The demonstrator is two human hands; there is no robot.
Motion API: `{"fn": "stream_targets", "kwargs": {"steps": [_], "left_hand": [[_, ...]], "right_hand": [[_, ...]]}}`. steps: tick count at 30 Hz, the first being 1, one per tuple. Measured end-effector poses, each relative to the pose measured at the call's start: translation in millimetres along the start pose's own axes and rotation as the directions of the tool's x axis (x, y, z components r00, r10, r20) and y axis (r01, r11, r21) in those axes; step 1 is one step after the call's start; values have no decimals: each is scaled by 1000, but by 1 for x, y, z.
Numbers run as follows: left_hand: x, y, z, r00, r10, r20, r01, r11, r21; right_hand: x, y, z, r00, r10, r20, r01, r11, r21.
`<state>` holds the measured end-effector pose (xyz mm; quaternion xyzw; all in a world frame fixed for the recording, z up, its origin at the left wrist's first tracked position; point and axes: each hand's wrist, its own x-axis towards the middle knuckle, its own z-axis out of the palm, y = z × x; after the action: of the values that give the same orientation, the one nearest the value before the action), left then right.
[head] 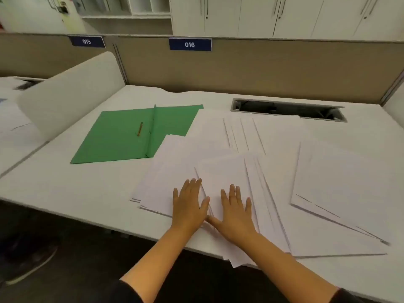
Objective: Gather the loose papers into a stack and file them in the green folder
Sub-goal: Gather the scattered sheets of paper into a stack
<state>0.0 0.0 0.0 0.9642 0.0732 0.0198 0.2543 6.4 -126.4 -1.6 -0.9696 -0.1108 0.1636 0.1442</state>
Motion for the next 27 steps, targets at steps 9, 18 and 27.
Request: {"fn": "stream_targets", "kwargs": {"steps": [9, 18, 27], "left_hand": [[31, -27, -33, 998, -65, 7, 64, 954, -291], [70, -42, -43, 928, -116, 353, 322, 727, -607], [87, -14, -38, 714, -112, 691, 682, 334, -651]], "right_hand": [[21, -33, -15, 993, 104, -47, -105, 994, -13], [48, -48, -18, 943, 296, -150, -299, 954, 5], [53, -38, -23, 870, 409, -274, -344, 903, 257]]}}
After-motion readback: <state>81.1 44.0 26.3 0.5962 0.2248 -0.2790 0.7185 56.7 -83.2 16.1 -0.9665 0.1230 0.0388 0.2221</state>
